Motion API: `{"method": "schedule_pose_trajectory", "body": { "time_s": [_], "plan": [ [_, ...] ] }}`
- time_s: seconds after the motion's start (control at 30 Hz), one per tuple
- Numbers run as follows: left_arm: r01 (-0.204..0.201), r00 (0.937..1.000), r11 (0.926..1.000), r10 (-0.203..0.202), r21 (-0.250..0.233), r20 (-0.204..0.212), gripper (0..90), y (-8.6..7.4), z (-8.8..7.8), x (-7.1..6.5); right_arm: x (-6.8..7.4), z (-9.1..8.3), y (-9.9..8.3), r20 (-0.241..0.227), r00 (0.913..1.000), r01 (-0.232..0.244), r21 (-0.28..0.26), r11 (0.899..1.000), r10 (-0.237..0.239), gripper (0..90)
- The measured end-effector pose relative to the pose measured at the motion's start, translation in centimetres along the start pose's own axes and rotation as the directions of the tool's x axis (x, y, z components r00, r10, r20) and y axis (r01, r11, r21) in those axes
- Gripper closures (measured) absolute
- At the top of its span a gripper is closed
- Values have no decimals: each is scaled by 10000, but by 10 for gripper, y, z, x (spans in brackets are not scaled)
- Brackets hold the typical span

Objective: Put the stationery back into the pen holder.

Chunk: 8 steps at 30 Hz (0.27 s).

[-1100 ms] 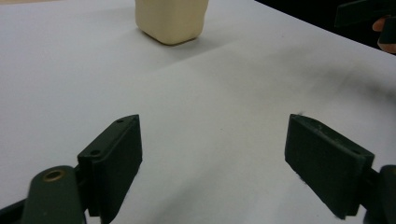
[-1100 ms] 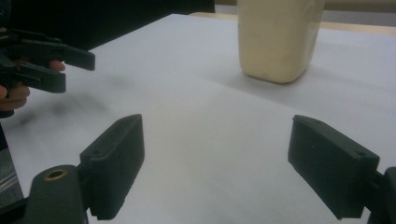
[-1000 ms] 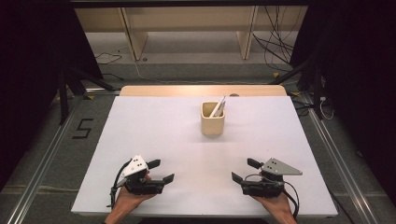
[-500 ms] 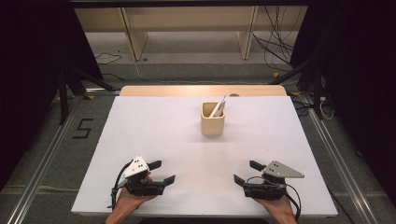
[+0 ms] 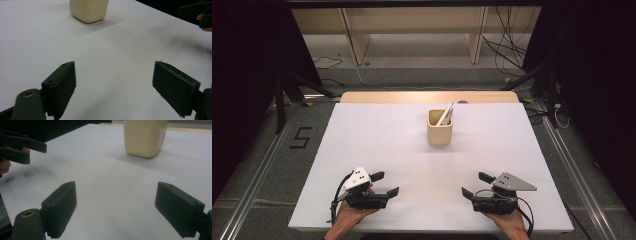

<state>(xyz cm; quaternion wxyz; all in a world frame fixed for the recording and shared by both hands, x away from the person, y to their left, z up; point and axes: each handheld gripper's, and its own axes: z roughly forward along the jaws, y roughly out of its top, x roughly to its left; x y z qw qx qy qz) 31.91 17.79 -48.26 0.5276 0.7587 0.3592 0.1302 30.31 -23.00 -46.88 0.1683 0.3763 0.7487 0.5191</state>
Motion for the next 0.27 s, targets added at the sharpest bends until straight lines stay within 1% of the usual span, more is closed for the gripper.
{"method": "schedule_pose_trajectory", "body": {
  "time_s": [0.27],
  "plan": [
    [-7, 10000, 10000, 7, 6, 9, 188, 0, 0, 0, -1, 0, 0, 29, 10000, -23, -9, 10000, 23, 182]
  ]
}}
